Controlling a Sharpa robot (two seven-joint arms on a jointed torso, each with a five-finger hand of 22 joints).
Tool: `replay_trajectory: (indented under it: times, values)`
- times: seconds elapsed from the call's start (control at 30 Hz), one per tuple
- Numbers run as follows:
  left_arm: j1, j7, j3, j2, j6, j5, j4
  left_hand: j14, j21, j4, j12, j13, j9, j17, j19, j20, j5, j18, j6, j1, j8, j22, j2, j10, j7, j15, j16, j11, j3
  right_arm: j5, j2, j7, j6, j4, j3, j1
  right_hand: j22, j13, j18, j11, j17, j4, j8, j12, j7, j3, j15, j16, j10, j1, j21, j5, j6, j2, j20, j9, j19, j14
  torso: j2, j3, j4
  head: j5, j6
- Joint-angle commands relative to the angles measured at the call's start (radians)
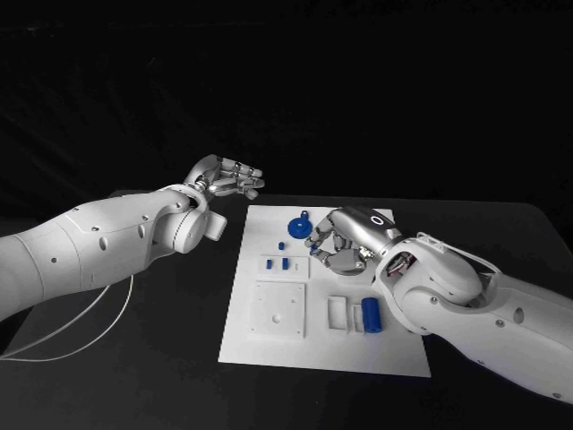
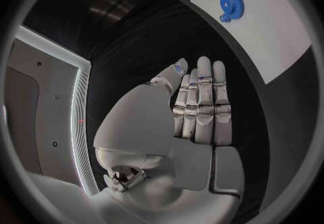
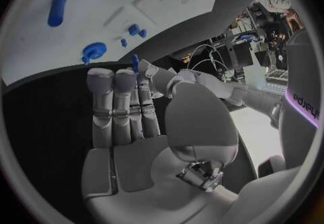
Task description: Assemble the parts on the task board
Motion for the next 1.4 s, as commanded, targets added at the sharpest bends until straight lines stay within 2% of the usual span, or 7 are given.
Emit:
replay_trajectory:
  times: [0.03,0.43,0.5,0.6,0.67,0.73,1.4]
  values:
    - [0.001,0.02,0.001,0.004,-0.013,0.015,0.003,0.006,0.0,-0.003,0.0,-0.001,-0.001,0.001,0.0,0.004,0.004,-0.016,0.004,0.001,-0.005,0.001,0.011,-0.003,0.0,0.003,-0.004,0.001,-0.005,-0.02,0.011,0.022,-0.007,0.0,-0.01,-0.013,0.0,0.001,0.018,-0.013,0.001,0.003,-0.004,0.002,0.0,-0.004,-0.003,-0.005,0.02,0.011,-0.002,0.0,0.005,0.004,-0.008,0.001,0.05,0.005,0.001,0.0008,0.0001,0.019,-0.004]
    - [0.001,0.02,0.001,0.012,-0.01,0.017,0.002,0.006,0.0,-0.004,0.0,-0.001,-0.001,0.002,-0.001,0.004,0.004,-0.016,0.006,0.002,-0.005,0.003,0.013,-0.002,0.0,0.003,-0.005,0.001,-0.005,-0.061,0.045,0.023,-0.004,-0.015,-0.044,-0.047,0.001,0.002,0.018,-0.012,0.002,0.0,-0.004,0.002,0.0,-0.003,-0.003,-0.006,0.02,0.01,-0.002,0.0,0.006,0.005,-0.007,0.002,0.05,0.005,0.001,0.0012,-0.0012,0.054,-0.014]
    - [0.001,0.02,0.001,0.013,-0.009,0.017,0.002,0.006,0.0,-0.004,0.0,-0.001,-0.001,0.002,-0.001,0.004,0.004,-0.016,0.006,0.002,-0.005,0.003,0.013,-0.002,0.0,0.003,-0.005,0.001,-0.005,-0.07,0.05,0.023,-0.004,-0.018,-0.05,-0.053,0.001,0.002,0.018,-0.012,0.002,0.0,-0.004,0.002,0.0,-0.003,-0.003,-0.006,0.02,0.01,-0.002,0.0,0.006,0.005,-0.007,0.002,0.05,0.005,0.001,0.0008,-0.0011,0.064,-0.023]
    - [0.001,0.02,0.001,0.015,-0.007,0.017,0.002,0.006,0.0,-0.004,0.0,-0.001,-0.001,0.002,-0.001,0.004,0.004,-0.016,0.006,0.002,-0.005,0.003,0.013,-0.002,0.0,0.003,-0.005,0.001,-0.005,-0.08,0.056,0.022,-0.003,-0.024,-0.057,-0.059,0.001,0.001,0.018,-0.012,0.002,-0.001,-0.004,0.002,0.0,-0.002,-0.002,-0.006,0.02,0.01,-0.002,0.0,0.006,0.005,-0.007,0.002,0.05,0.005,0.001,0.0009,-0.0006,0.066,-0.02]
    - [0.001,0.02,0.001,0.016,-0.005,0.017,0.002,0.006,0.0,-0.004,0.0,-0.001,-0.001,0.002,-0.001,0.004,0.004,-0.016,0.006,0.002,-0.005,0.003,0.013,-0.002,0.0,0.003,-0.005,0.001,-0.005,-0.087,0.06,0.021,-0.002,-0.028,-0.062,-0.062,0.001,0.001,0.018,-0.012,0.002,-0.001,-0.004,0.002,0.0,-0.002,-0.002,-0.006,0.02,0.01,-0.002,0.0,0.006,0.005,-0.007,0.002,0.05,0.005,0.001,0.001,-0.0003,0.069,-0.034]
    - [0.0,0.019,0.001,0.016,-0.004,0.017,0.002,0.006,0.0,-0.004,0.0,-0.001,-0.001,0.002,-0.001,0.004,0.004,-0.016,0.006,0.002,-0.005,0.003,0.013,-0.002,0.0,0.003,-0.005,0.001,-0.005,-0.094,0.063,0.02,-0.002,-0.03,-0.068,-0.065,0.001,0.002,0.018,-0.012,0.002,-0.002,-0.004,0.002,-0.001,-0.002,-0.002,-0.006,0.02,0.009,-0.001,0.0,0.007,0.005,-0.007,0.002,0.05,0.005,0.001,0.0006,-0.0006,0.075,-0.036]
    - [0.0,0.018,0.001,0.022,0.008,0.017,0.003,0.006,-0.001,-0.003,0.0,-0.001,-0.001,0.002,-0.001,0.004,0.004,-0.016,0.006,0.001,-0.005,0.004,0.015,-0.002,-0.001,0.003,-0.006,0.001,-0.006,-0.136,0.091,0.015,0.002,-0.065,-0.09,-0.077,0.002,0.002,0.018,-0.012,0.002,-0.007,-0.004,0.002,-0.001,0.006,-0.003,-0.005,0.021,0.006,0.001,0.0,0.007,0.003,-0.007,0.002,0.05,0.005,0.001,-0.0005,-0.001,0.076,-0.037]
